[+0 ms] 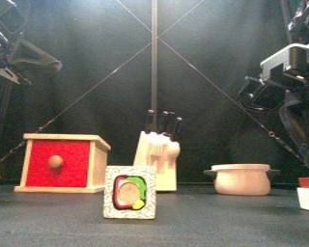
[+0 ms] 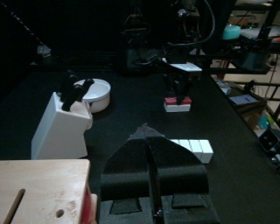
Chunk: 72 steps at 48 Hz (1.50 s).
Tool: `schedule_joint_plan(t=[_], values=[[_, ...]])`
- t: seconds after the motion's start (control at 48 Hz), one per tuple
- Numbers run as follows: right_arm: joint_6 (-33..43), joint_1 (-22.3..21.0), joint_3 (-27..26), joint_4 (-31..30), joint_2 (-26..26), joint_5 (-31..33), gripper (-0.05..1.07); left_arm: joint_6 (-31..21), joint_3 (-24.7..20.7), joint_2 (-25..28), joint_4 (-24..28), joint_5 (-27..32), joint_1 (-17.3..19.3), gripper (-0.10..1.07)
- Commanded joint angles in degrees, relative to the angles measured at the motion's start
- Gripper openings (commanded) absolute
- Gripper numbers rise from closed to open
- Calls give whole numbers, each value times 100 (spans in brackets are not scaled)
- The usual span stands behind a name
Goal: Grab salmon sushi
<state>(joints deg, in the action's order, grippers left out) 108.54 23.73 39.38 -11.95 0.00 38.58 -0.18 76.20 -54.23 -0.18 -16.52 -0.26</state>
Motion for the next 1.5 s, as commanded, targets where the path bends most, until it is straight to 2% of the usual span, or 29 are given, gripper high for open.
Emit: schedule_joint_plan(t=[0.0, 0.312, 0.729, 1.083, 1.333, 1.479], values=[[-18, -62, -9, 9, -44, 0, 78, 9, -70, 26, 9, -18, -9, 0], [-18, -132, 70, 0, -35, -26, 77, 9, -70, 26, 9, -18, -9, 0], [-53, -220, 123, -44, 44, -26, 65, 0, -53, 26, 0, -18, -9, 0], [-589, -413, 105, 9, -299, -26, 57, 26, -70, 26, 9, -18, 9, 0], [-615, -457, 114, -70, -492, -35, 50, 35, -105, 18, 18, -26, 53, 0], [-606, -431, 167, -176, -721, -35, 49, 35, -114, 18, 18, -26, 176, 0]])
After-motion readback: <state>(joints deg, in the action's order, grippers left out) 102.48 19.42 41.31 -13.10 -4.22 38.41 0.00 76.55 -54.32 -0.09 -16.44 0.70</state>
